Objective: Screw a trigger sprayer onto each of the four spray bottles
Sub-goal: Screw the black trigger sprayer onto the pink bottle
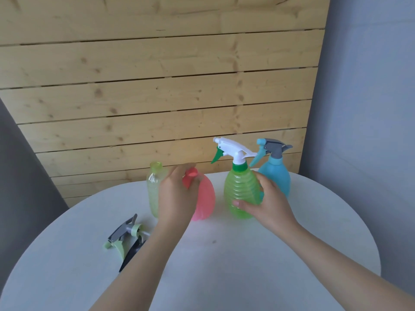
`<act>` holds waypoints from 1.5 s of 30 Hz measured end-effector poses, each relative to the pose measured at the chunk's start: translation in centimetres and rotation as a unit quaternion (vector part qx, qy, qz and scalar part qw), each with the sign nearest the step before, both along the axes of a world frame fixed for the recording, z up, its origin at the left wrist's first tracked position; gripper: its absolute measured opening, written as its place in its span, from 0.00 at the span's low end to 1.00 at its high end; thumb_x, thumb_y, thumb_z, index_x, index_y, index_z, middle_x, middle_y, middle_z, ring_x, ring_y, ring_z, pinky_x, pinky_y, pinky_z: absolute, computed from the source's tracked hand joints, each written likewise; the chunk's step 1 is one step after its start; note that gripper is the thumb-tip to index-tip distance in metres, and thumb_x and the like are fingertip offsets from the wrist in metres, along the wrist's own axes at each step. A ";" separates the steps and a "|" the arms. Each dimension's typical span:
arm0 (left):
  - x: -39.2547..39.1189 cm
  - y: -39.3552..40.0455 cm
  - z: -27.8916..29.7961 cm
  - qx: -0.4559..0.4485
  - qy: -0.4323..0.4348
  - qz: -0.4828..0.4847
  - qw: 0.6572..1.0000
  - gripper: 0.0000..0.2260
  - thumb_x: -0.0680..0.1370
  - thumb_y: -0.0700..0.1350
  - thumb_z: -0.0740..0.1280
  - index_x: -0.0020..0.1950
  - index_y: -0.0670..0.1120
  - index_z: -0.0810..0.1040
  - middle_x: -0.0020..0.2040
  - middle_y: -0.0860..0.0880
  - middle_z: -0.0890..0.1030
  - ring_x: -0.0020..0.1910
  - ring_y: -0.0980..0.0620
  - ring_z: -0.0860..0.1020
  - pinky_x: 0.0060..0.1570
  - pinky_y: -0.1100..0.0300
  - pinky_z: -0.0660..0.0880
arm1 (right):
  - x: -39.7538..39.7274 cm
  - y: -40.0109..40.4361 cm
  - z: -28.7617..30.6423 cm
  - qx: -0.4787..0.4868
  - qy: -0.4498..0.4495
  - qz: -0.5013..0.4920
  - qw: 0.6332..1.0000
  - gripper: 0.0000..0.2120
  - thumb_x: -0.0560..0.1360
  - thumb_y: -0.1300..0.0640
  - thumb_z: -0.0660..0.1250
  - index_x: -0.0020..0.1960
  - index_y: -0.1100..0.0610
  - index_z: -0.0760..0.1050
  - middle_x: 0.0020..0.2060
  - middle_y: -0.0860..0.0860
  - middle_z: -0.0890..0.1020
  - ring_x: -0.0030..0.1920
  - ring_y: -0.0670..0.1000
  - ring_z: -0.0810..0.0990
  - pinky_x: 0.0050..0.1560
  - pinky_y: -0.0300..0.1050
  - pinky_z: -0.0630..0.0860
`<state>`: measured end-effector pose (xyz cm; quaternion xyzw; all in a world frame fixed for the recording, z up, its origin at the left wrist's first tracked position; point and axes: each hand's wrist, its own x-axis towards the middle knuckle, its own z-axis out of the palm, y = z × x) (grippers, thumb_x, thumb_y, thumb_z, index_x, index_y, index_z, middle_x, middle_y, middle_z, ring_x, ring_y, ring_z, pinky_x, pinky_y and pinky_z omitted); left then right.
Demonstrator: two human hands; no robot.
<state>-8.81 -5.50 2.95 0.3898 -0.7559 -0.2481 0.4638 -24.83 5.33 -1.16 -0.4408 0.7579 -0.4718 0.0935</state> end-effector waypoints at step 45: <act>4.6 3.6 -0.3 0.239 0.168 -0.107 0.950 0.07 0.71 0.44 0.72 0.48 0.52 0.81 0.45 0.52 0.84 0.47 0.54 0.82 0.50 0.62 0.77 | 4.6 2.8 1.6 0.099 -0.071 0.246 0.962 0.46 0.57 0.38 0.74 0.70 0.40 0.57 0.63 0.39 0.68 0.60 0.44 0.72 0.52 0.36 0.72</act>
